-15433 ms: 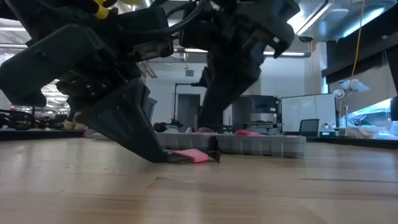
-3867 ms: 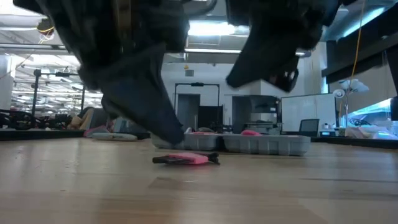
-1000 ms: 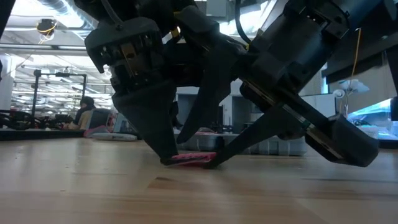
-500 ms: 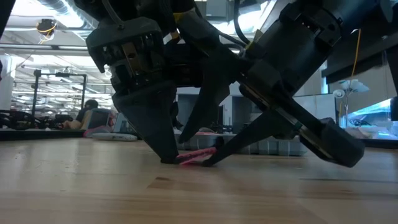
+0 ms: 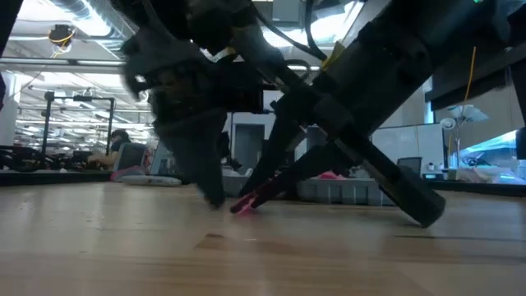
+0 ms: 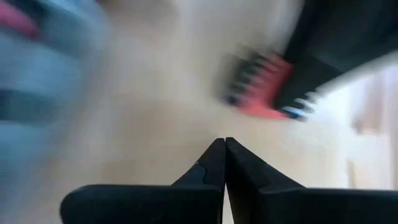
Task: Prefit tool cases
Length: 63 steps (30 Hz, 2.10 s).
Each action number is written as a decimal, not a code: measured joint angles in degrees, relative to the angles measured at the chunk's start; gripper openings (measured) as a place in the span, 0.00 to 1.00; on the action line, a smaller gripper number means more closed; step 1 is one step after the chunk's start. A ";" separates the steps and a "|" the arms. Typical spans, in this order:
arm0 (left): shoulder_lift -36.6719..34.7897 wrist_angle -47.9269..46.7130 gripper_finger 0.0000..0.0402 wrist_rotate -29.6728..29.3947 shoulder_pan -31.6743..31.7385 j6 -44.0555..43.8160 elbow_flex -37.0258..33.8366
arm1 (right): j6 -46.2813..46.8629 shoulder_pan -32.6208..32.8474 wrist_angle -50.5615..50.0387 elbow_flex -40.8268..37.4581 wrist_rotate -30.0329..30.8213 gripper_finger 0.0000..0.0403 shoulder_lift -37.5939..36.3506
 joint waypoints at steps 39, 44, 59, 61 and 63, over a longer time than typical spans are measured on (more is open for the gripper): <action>-53.07 9.96 0.00 -6.97 18.47 -2.35 -23.80 | -41.79 -30.09 1.25 -0.14 -10.45 0.00 -8.63; -53.07 7.63 0.00 -7.00 20.48 -1.87 -23.78 | -42.81 -30.68 2.55 -0.48 -14.13 0.00 -8.26; -52.90 7.21 0.00 9.62 32.28 4.65 -24.89 | -10.68 -24.32 17.09 -7.25 -0.83 0.00 -6.65; -52.87 7.21 0.00 12.06 33.95 6.28 -25.02 | -9.68 -24.12 17.10 -7.17 0.17 0.00 -6.46; -52.87 7.23 0.00 13.92 35.35 7.03 -25.07 | -9.53 -24.24 16.92 -7.13 0.05 0.00 -6.42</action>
